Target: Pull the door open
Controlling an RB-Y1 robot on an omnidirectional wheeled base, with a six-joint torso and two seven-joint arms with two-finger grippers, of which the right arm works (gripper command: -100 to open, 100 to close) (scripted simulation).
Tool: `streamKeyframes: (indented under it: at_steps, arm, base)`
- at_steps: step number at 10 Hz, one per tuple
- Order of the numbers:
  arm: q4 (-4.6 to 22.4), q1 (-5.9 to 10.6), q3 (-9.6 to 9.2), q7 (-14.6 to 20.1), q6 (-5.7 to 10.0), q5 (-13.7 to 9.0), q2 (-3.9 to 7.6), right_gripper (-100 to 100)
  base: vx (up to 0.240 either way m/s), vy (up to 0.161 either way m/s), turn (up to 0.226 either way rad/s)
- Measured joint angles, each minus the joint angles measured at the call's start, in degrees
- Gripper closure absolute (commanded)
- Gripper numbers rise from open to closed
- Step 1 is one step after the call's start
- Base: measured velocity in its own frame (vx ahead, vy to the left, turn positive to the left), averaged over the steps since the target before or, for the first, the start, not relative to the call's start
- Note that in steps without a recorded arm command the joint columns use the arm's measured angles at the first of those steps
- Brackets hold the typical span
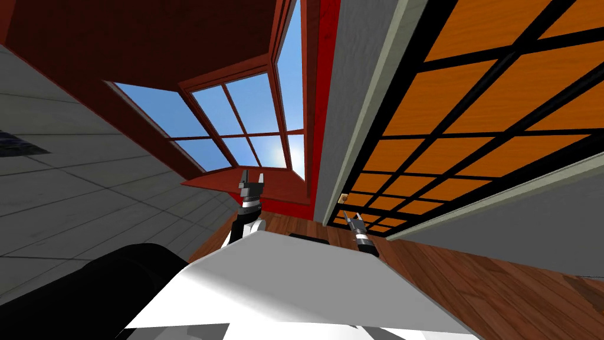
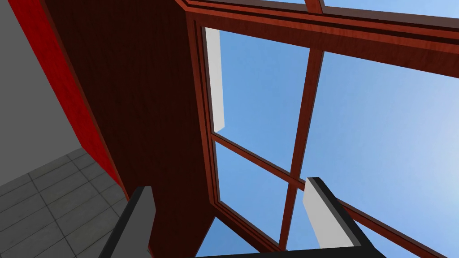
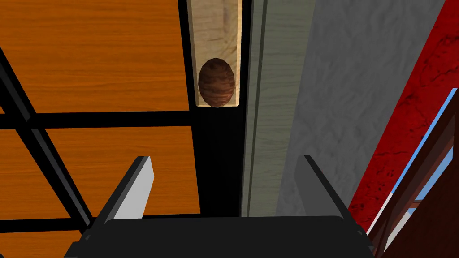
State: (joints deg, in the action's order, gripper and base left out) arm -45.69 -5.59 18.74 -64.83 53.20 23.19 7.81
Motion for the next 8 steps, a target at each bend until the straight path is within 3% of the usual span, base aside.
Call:
streamKeyframes:
  at_steps: [2,3,8]
  arm:
    - [3.26,2.46,2.72,-2.47,0.08,-1.62,-0.29,-100]
    - [2.46,2.37,3.26,-3.05,-0.56,-1.93,-0.65,-100]
    - [5.83,6.63,9.81,-8.68,-3.17,-5.77,-2.66,-100]
  base:
    - [0.034,-0.065,0.236]
    - [0.036,-0.059,0.254]
    - [0.029,-0.086,0.312]
